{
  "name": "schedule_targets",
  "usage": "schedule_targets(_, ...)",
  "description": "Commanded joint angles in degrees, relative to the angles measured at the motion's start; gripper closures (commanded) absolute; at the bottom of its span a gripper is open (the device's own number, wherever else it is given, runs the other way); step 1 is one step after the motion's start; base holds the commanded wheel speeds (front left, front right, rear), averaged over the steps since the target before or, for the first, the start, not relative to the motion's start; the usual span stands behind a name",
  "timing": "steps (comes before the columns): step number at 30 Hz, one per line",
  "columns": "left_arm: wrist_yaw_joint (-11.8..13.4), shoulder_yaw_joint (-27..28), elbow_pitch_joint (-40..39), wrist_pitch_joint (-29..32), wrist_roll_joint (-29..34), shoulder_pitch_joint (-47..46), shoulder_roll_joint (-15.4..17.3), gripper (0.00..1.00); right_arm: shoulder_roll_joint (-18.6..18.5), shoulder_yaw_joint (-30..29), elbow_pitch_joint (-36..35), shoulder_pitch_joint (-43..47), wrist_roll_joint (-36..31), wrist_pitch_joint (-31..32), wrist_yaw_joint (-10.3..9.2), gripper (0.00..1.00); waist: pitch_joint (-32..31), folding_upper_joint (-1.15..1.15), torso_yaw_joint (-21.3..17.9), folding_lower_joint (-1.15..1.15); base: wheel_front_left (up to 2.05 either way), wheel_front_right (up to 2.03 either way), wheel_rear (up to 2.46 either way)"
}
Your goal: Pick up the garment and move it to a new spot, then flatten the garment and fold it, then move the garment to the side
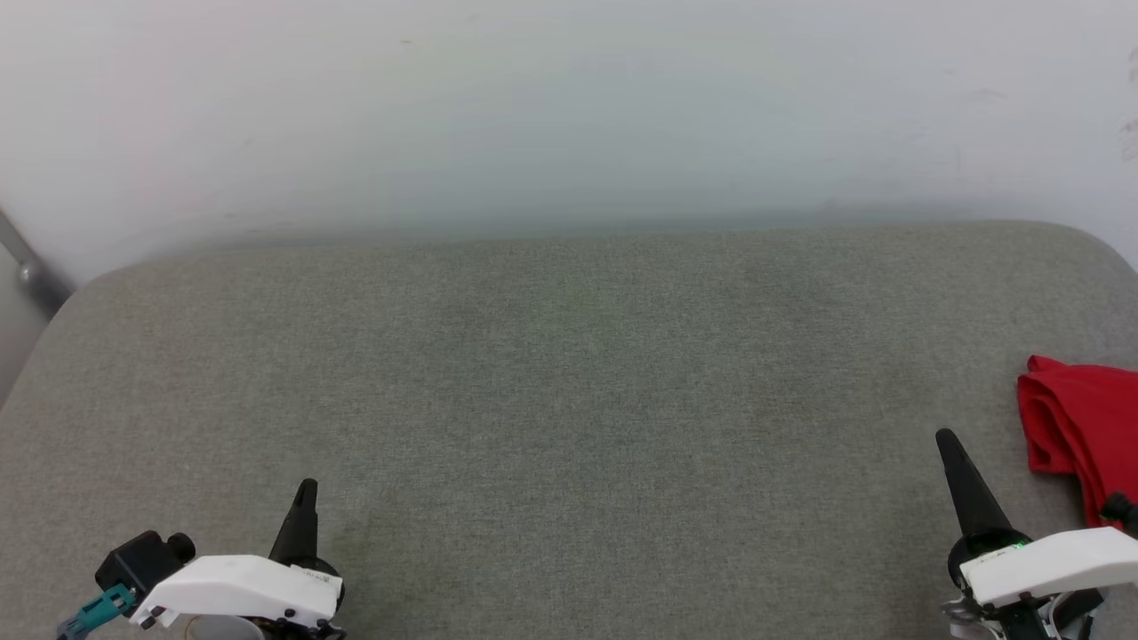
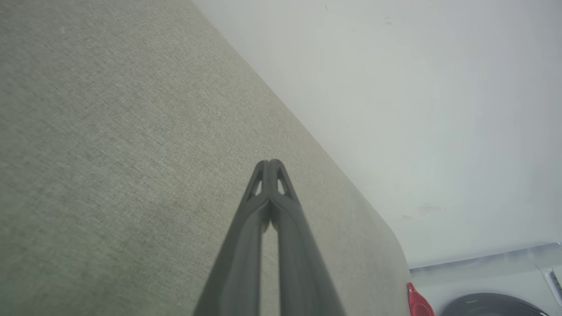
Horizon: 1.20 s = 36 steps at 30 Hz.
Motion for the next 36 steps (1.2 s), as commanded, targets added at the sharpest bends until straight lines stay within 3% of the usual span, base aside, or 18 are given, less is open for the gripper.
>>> schedule_targets(1,-0.6,0.7,-0.4,0.3,-1.2,-1.7,-0.2,1.00,0.1,-0.3,-0.2,-1.8,1.4,0.2,0.00,1.00,0.0,0.00,0.0,0.00,0.00,0.00,0.00)
schedule_targets(36,-6.3,6.7,1.5,5.6,-17.1,-4.0,-4.6,1.00,2.0,-2.1,3.2,-4.3,19.9,1.8,-0.01,1.00,0.9,0.00,0.5,0.00,0.00,0.00,0.00)
